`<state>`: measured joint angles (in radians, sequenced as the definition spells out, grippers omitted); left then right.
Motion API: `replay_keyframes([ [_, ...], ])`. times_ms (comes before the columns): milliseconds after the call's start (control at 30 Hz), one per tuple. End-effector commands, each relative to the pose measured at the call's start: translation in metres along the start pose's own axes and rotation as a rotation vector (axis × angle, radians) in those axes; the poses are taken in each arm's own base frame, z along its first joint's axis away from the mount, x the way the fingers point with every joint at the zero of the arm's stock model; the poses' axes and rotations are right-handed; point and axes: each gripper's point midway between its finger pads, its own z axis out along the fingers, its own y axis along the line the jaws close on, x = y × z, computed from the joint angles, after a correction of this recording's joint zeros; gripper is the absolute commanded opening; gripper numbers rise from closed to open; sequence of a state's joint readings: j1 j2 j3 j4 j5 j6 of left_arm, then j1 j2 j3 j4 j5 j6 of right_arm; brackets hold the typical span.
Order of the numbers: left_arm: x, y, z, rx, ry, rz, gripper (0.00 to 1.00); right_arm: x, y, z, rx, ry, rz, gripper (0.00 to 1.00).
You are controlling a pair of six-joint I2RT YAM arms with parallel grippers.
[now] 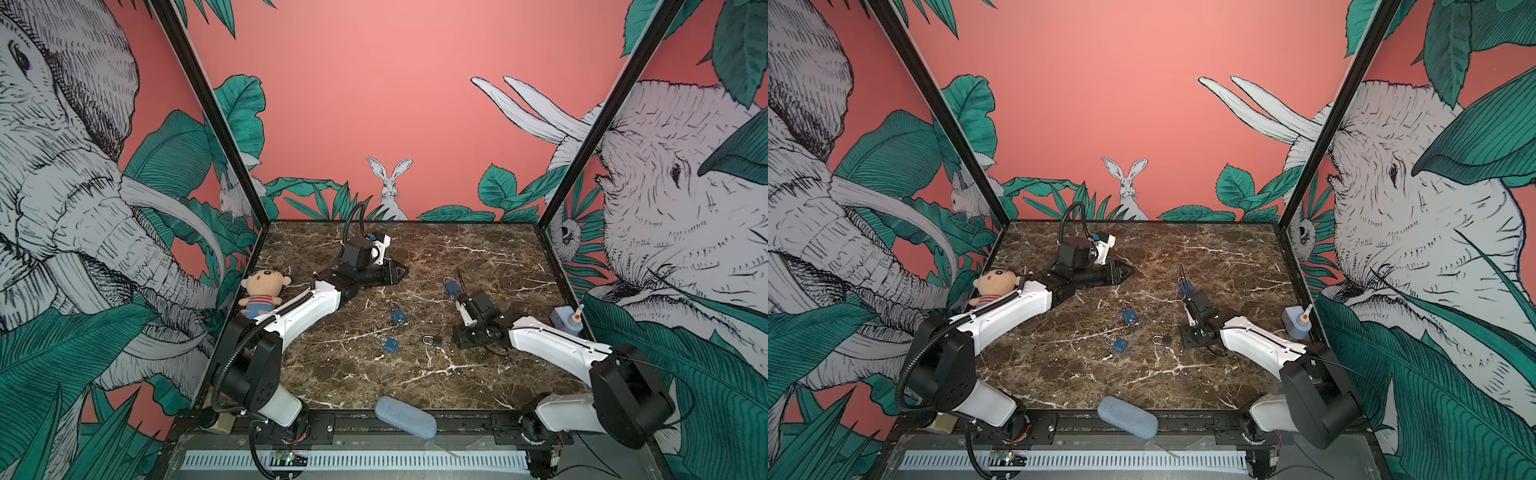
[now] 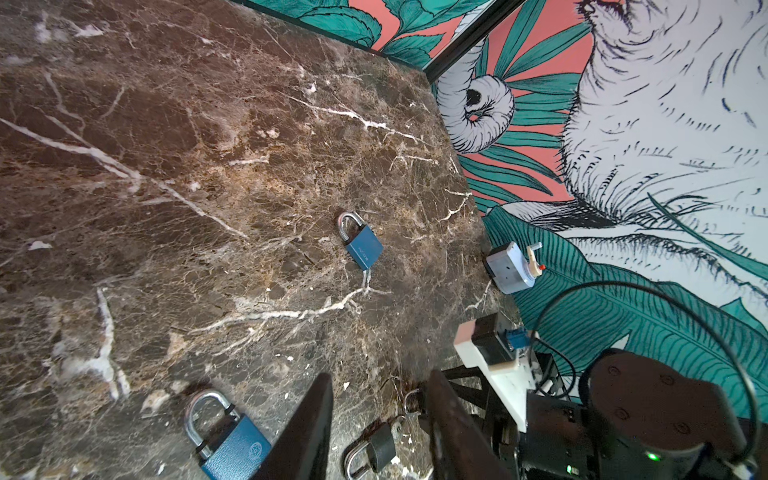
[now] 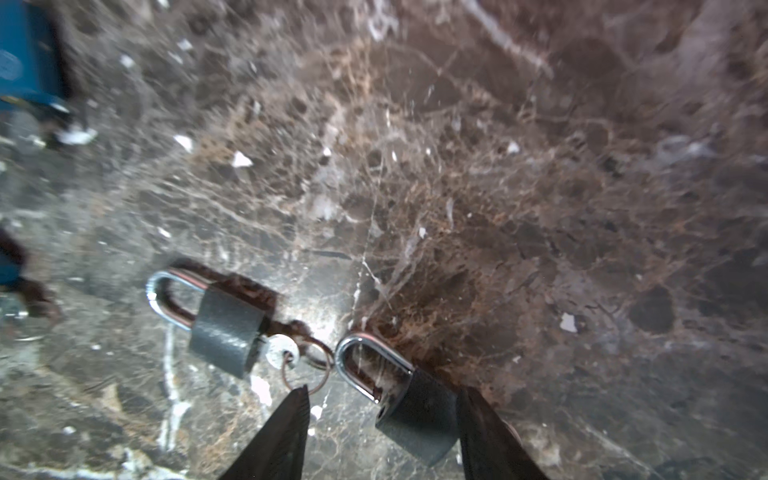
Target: Lock with the key
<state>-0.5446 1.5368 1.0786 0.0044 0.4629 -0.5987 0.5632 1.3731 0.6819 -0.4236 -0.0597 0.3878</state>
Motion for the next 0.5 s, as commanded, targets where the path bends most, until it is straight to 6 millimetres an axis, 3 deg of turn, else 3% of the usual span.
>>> replay_keyframes([
  [0,-0.005,-0.007,-0.007,0.021,-0.024,0.016,0.4,0.002,0.0,0.007,0.01,0.022,-0.007,0.57],
  [467,-0.004,-0.007,-0.007,0.021,-0.023,0.016,0.4,0.02,0.002,0.0,-0.019,0.029,0.024,0.58],
])
